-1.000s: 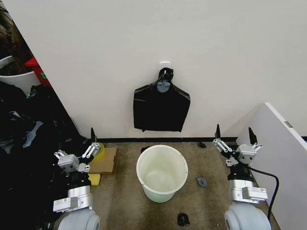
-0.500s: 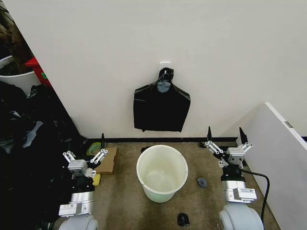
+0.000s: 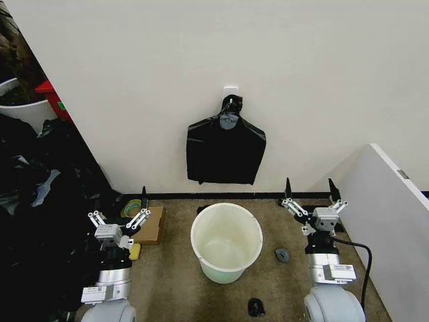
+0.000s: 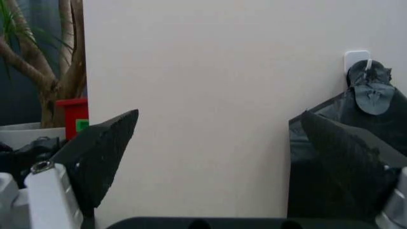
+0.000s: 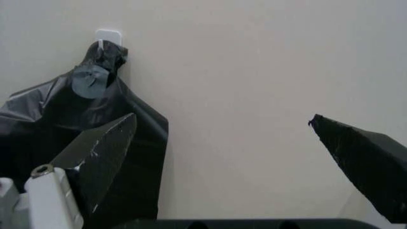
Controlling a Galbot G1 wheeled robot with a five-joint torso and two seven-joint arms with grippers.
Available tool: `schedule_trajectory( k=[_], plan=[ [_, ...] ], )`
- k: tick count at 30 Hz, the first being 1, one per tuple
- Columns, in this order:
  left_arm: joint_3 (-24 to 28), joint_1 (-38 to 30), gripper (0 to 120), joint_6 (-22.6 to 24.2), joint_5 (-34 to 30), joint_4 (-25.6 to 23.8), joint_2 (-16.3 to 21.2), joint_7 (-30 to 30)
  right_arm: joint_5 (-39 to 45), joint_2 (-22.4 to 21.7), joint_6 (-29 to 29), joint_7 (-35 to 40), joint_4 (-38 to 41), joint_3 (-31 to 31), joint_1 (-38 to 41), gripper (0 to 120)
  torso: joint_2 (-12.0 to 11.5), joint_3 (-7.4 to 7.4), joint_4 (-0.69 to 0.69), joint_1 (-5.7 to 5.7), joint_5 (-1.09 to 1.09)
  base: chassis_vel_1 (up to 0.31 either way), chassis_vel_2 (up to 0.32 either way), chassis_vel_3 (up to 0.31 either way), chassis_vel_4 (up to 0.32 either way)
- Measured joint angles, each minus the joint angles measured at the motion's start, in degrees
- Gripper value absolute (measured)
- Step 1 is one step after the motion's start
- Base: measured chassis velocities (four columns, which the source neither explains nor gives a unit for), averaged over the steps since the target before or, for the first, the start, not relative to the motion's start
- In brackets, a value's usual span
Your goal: Place the garbage bag over the trash bin.
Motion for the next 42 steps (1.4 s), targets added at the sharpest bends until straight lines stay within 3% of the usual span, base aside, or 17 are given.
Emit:
schedule_trajectory(
  k=[42],
  plan=[
    [-1.1,-0.9,100,-1.8,0.2,2.4,0.4,-0.3,-0.4,0.5,1.6,-1.9,-2.4,-0.3,0.8,100,0.0,0.00,0.00,0.00,0.00,0.000,0.000,0.000,0.000]
  ],
)
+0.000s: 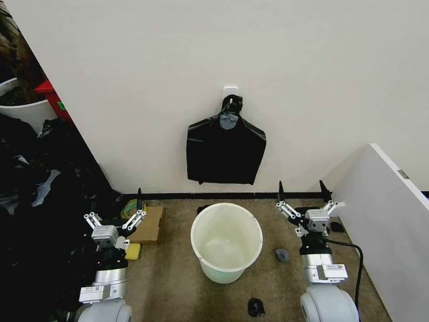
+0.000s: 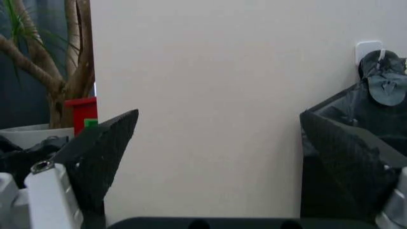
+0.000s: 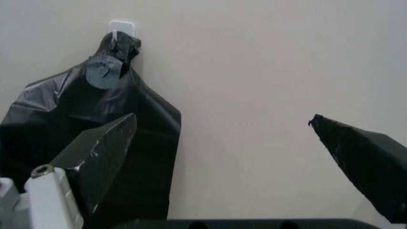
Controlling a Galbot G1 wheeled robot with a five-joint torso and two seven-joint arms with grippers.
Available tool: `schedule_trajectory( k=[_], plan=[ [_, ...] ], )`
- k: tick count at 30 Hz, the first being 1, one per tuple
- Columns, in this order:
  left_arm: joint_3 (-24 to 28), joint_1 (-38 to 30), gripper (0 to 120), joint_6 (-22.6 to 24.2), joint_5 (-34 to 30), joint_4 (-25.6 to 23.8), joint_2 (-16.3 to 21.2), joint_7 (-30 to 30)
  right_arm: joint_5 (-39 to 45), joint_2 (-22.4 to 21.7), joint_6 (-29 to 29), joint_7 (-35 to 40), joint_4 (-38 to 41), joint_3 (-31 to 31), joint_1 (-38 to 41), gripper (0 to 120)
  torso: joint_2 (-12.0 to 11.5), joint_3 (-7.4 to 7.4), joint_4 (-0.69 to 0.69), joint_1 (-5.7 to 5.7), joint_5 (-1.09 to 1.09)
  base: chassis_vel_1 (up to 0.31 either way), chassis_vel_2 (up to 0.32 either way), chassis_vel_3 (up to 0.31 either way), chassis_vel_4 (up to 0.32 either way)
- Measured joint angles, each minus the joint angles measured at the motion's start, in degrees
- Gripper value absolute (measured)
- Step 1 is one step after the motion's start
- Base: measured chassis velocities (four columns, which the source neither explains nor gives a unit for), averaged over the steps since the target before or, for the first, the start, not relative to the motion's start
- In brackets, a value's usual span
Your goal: Place the garbage bag over the trash bin.
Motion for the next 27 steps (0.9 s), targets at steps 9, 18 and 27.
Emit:
schedule_trajectory(
  k=[9,18,27],
  plan=[
    [0.0,-0.1,100,-0.4,0.3,0.4,-0.3,0.0,0.0,-0.1,0.2,0.0,-0.1,0.1,-0.1,100,0.0,0.00,0.00,0.00,0.00,0.000,0.000,0.000,0.000],
    [-0.8,-0.4,100,-0.5,0.5,1.1,0.0,-0.6,31.3,-4.4,-7.9,1.8,-4.2,-13.7,13.9,100,0.0,0.00,0.01,0.00,0.01,0.000,0.000,0.000,0.000],
    [-1.8,-0.7,100,-0.5,2.4,2.1,0.1,-1.3,60.9,-2.1,-8.9,2.6,-12.9,-21.2,33.0,100,0.0,0.01,0.00,0.01,0.00,0.000,0.000,0.000,0.000]
  ],
)
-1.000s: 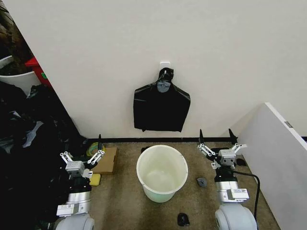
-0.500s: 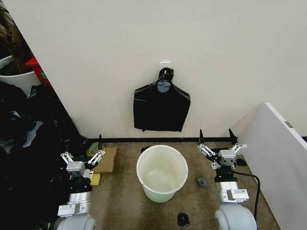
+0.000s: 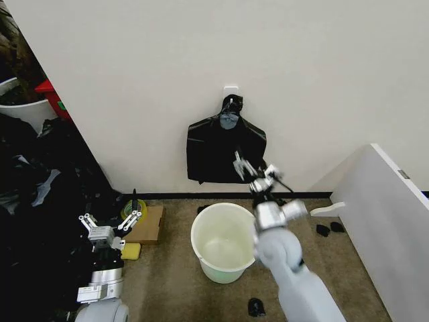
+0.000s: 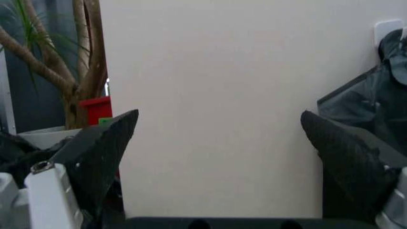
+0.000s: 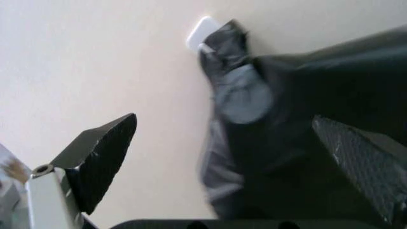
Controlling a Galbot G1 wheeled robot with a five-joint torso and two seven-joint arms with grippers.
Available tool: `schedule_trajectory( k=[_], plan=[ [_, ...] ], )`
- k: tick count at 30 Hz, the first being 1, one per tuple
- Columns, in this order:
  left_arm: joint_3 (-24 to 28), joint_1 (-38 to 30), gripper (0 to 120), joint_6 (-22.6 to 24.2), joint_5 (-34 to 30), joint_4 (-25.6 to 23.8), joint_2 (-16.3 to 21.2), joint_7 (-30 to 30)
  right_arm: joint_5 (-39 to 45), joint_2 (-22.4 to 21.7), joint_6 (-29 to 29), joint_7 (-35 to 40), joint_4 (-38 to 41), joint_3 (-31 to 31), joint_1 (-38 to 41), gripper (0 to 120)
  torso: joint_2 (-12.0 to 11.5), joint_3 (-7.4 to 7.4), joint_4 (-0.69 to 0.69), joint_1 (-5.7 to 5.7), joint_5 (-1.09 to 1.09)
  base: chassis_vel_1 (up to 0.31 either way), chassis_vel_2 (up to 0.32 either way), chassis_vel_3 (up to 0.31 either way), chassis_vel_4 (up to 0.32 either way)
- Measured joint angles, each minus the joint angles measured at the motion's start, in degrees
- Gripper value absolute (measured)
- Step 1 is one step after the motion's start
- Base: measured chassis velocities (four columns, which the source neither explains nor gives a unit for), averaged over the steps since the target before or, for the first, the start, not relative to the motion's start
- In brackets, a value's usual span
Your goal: Place the garbage bag over the trash bin.
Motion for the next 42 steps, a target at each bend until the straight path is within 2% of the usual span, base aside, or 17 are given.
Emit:
schedule_trajectory(
  k=[5,12,24,27,28,30,31,36,38,40,42],
  plan=[
    [0.1,-0.9,100,0.0,0.8,1.3,-0.5,-0.4,8.2,2.7,0.5,0.6,-4.1,-0.7,6.1,100,0.0,0.00,0.00,0.00,-0.01,0.000,0.000,0.000,0.000],
    [0.1,-1.2,100,-0.5,2.9,1.3,-0.9,-0.8,13.7,4.6,-1.0,4.7,-8.2,-0.1,11.8,100,0.0,-0.01,-0.01,-0.01,-0.01,0.000,0.000,0.000,0.000],
    [0.2,-0.8,100,-0.9,3.7,0.9,-1.3,-1.2,12.1,5.8,-2.0,5.5,-14.7,-0.7,15.5,99,0.0,-0.01,0.00,-0.01,0.00,0.000,0.000,0.000,0.000],
    [0.1,-0.7,100,-1.0,3.7,1.0,-1.3,-1.2,12.0,5.9,-1.5,4.3,-14.9,-0.6,15.6,90,0.0,-0.01,-0.01,-0.01,0.00,0.000,0.000,0.000,0.000],
    [-0.1,-0.7,100,-1.0,3.7,1.0,-1.2,-1.3,12.0,5.9,-0.6,2.4,-14.9,-0.4,15.5,79,0.0,-0.01,-0.01,-0.01,0.00,0.000,0.000,0.000,0.000],
    [-0.1,-0.7,100,-1.1,3.7,1.1,-1.1,-1.3,12.0,6.0,-0.2,1.5,-14.9,-0.2,15.5,69,0.0,-0.01,-0.01,-0.01,0.00,0.000,0.000,0.000,0.000],
    [-0.1,-0.7,100,-1.1,3.7,1.1,-1.1,-1.3,12.0,6.0,-0.2,1.5,-14.9,-0.2,15.5,69,0.0,-0.01,-0.01,-0.01,0.00,0.000,0.000,0.000,0.000],
    [-0.1,-0.8,100,-1.1,3.7,1.4,-1.0,-1.5,11.1,6.1,0.0,1.0,-15.7,-0.2,15.5,45,0.0,-0.01,-0.01,-0.01,0.00,0.000,0.000,0.000,0.000],
    [0.0,-0.8,100,-1.1,3.7,1.4,-1.0,-1.5,11.0,6.1,0.0,1.0,-15.8,-0.2,15.5,43,0.0,-0.01,-0.01,-0.01,0.00,0.000,0.000,0.000,0.000],
    [0.0,-0.9,100,-1.1,3.7,1.4,-0.9,-1.6,10.3,6.1,0.0,1.0,-16.4,0.0,15.5,31,0.0,-0.01,-0.01,-0.01,0.00,0.000,0.000,0.000,0.000],
    [0.0,-0.9,100,-1.1,3.7,1.4,-0.8,-1.6,10.2,6.1,0.1,1.0,-16.6,0.1,15.5,27,0.0,-0.01,-0.01,-0.01,0.00,0.000,0.000,0.000,0.000]
  ],
)
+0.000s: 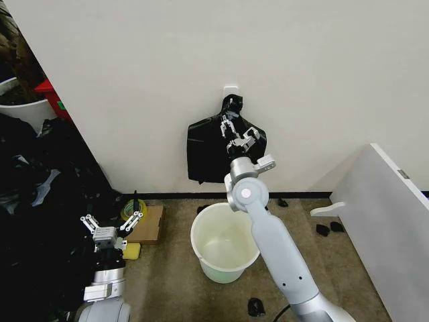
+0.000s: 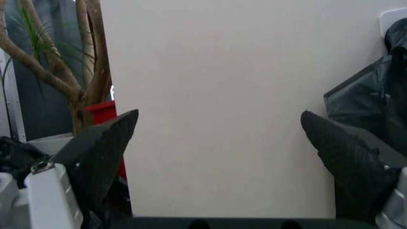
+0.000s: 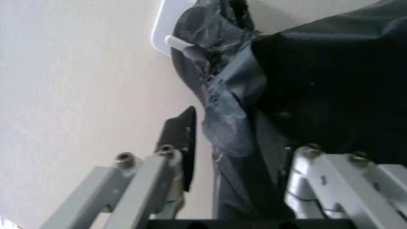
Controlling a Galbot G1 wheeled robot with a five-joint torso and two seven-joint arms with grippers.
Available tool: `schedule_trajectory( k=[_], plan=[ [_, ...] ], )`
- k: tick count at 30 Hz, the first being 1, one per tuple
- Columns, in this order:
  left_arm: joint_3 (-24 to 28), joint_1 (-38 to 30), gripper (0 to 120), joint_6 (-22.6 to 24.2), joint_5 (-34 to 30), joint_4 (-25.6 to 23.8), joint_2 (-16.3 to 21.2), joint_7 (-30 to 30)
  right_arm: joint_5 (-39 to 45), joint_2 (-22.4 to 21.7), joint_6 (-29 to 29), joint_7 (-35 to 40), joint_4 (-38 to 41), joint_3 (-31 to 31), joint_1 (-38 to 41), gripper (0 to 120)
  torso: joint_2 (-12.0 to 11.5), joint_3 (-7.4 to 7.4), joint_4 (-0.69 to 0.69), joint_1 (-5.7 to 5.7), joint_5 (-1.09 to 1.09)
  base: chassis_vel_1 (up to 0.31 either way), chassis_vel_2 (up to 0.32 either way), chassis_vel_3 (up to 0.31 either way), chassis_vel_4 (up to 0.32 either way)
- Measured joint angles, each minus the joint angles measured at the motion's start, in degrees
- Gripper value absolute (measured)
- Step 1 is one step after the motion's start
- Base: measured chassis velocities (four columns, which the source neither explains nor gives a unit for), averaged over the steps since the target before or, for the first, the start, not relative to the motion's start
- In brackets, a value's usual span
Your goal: Place the garbage bag over the trash bin.
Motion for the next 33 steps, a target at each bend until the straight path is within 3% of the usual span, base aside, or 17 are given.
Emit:
schedule_trajectory(
  k=[6,8,26,33],
  plan=[
    [-0.1,0.1,100,0.0,-0.1,-0.1,0.2,0.0,-0.4,-0.2,0.8,-0.7,0.2,0.0,-0.9,2,0.0,0.00,0.00,0.00,0.00,0.000,0.000,0.000,0.000],
    [-0.2,0.1,100,0.0,-0.1,-0.1,0.3,0.0,-0.5,-0.6,0.9,-0.8,0.9,-0.4,-1.6,0,0.0,0.00,0.00,0.00,0.00,0.000,0.000,0.000,0.000],
    [-0.7,0.1,100,-0.1,-0.6,-0.3,0.5,-0.4,-6.9,-12.4,3.0,-3.3,18.1,-3.9,-23.3,0,0.0,-0.01,-0.01,-0.01,0.00,0.000,0.000,0.000,0.000],
    [-1.5,0.0,100,-0.1,-1.5,-0.9,0.4,-0.9,-17.1,-16.0,5.7,-7.1,20.0,-4.9,-33.4,0,0.0,-0.01,0.00,-0.01,0.01,0.000,0.000,0.000,0.000]
  ],
)
